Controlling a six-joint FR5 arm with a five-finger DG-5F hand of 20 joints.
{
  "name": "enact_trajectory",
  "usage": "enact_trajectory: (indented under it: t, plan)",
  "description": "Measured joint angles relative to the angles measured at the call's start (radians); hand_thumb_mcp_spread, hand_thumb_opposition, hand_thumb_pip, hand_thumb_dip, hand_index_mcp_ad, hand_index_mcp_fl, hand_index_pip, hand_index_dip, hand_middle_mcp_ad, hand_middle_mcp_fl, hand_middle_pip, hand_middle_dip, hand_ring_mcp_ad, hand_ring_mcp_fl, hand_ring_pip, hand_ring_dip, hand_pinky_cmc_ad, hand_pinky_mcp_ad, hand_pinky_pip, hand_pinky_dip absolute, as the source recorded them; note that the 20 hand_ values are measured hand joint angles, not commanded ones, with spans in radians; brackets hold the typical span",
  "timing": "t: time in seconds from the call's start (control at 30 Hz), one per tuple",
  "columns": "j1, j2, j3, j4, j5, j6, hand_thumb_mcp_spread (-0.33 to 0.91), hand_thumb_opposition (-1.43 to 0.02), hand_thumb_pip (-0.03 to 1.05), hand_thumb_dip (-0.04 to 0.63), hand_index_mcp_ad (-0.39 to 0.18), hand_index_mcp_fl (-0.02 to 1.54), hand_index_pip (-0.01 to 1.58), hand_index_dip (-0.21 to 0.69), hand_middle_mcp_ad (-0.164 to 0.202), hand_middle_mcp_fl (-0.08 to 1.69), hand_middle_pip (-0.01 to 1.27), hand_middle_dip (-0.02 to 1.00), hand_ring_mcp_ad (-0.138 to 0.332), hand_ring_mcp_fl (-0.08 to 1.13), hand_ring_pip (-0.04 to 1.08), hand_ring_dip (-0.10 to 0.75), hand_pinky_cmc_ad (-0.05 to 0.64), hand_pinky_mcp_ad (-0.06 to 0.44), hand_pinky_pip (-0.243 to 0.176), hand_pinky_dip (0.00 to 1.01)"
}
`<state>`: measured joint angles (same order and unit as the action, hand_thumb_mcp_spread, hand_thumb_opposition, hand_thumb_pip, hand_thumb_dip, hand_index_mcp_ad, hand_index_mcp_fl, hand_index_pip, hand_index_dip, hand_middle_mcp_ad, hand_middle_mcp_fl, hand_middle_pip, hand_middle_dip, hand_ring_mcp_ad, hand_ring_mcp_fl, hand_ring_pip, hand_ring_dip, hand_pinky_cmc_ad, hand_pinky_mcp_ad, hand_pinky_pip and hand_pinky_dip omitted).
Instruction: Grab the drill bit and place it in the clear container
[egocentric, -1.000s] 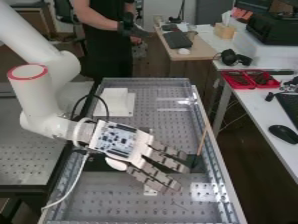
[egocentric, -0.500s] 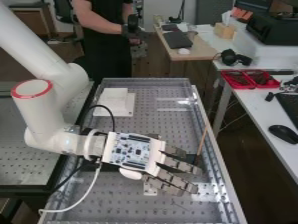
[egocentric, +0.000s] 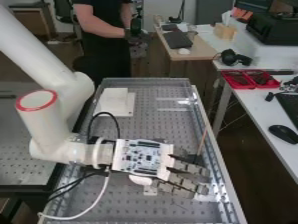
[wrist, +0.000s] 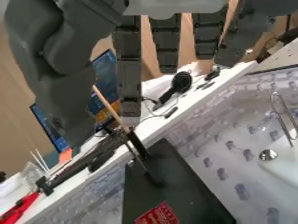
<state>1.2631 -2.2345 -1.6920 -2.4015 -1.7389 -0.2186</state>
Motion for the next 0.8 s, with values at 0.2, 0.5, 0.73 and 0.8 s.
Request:
enact_trajectory:
  t: [0.2,0.5,0.73,0.8]
  plan:
    - [-0.015,-0.026,0.012,0.031,-0.024,0.037,0.36,-0.80,0.65,0.178,-0.042,0.41,0.96,0.021,0.138,0.12,0.14,0.06,0.250,0.00,0.10,0.000,0.278,0.201,-0.077,0.19]
    - [-0.021,-0.030,0.014,0.030,-0.029,-0.004,0.42,-0.80,0.64,0.182,-0.056,0.25,1.32,0.141,0.122,0.12,0.13,0.09,0.248,0.00,0.08,0.000,0.278,0.182,-0.077,0.18]
    - [-0.019,-0.030,0.021,0.019,-0.033,-0.040,0.50,-0.80,0.52,0.176,-0.093,0.24,1.44,0.265,0.101,0.12,0.14,0.12,0.215,0.00,0.08,0.000,0.283,0.157,-0.077,0.18]
    - [-0.019,-0.031,0.024,0.014,-0.036,-0.050,0.51,-0.81,0.51,0.180,-0.094,0.24,1.46,0.284,0.091,0.12,0.14,0.13,0.213,0.00,0.08,0.002,0.290,0.154,-0.077,0.18]
